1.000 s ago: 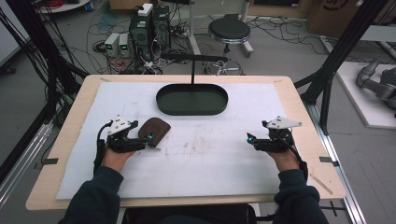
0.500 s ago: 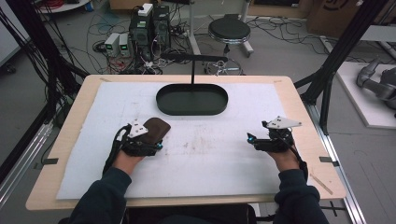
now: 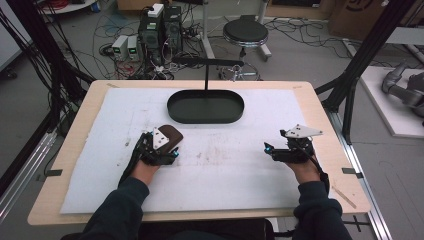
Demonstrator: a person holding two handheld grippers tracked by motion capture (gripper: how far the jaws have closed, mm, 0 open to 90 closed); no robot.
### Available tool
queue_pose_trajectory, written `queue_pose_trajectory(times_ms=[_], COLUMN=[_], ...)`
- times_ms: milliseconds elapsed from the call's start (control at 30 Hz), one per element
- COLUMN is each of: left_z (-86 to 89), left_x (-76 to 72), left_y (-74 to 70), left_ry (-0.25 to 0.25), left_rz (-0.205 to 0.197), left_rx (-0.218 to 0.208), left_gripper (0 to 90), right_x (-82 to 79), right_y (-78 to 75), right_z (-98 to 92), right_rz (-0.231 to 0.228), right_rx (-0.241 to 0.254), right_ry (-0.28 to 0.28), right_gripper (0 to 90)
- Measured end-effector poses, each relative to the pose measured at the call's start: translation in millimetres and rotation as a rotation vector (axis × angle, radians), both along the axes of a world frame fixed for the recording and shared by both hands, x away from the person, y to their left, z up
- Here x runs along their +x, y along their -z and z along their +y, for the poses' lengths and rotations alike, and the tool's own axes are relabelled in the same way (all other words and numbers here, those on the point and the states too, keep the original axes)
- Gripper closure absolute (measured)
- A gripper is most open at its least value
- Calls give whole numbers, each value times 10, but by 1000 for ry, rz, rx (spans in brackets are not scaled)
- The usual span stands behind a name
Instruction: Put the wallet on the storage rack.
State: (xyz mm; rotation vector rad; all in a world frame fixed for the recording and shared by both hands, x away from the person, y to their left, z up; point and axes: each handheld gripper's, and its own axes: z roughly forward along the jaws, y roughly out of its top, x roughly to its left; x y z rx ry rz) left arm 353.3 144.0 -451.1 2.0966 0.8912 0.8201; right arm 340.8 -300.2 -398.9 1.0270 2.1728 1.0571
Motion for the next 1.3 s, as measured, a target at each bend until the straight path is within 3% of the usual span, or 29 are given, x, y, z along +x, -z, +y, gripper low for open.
queue_pose_trajectory(times_ms=[100, 133, 167, 200, 333, 467, 500, 533, 600, 733, 867, 1067, 1100, 1133, 1167, 1300], left_z=[-54, -56, -50, -47, -59, -25, 22, 22, 88, 237, 363, 442, 475, 475, 522, 610], left_x=[-11, -11, -14, -27, -33, -26, -13, -13, 6, 37, 70, 70, 68, 68, 66, 65], left_y=[19, 19, 13, 6, 8, -11, -32, -32, -57, -108, -131, -162, -180, -180, -211, -252], left_ry=[-7, -11, -18, -28, -34, -37, -42, -42, -47, -69, -75, -76, -74, -74, -68, -55], left_rz=[-20, -22, -28, -44, -47, -31, -12, -12, 13, 65, 114, 140, 161, 161, 183, 219], left_rx=[80, 80, 95, 122, 133, 88, 29, 29, -48, -231, -357, -436, -475, -475, -510, -571], left_gripper=[213, 213, 298, 298, 347, 394, 403, 409, 426, 450, 456, 488, 497, 501, 512, 540], right_x=[11, 11, 13, 13, 10, 0, 1, 1, 2, 7, 6, -3, -5, -5, -10, -12], right_y=[5, 5, 7, 7, 5, -5, -5, -6, -4, -1, -5, -10, -14, -14, -20, -25], right_z=[-3, -3, -2, -2, -3, -14, -16, -16, -15, -14, -25, -23, -29, -29, -35, -49], right_rz=[3, 3, 1, 1, 2, -4, -5, -4, -3, 0, -1, -2, -8, -8, -9, -13], right_rx=[0, 0, 0, 0, -6, 0, -1, 0, 0, 0, 4, 5, 5, 5, 12, 14], right_ry=[-3, -3, -4, -4, -3, 3, 3, 2, 2, 0, 2, 6, 9, 9, 15, 18], right_gripper=[228, 228, 228, 228, 229, 230, 231, 232, 234, 235, 236, 237, 238, 238, 239, 240])
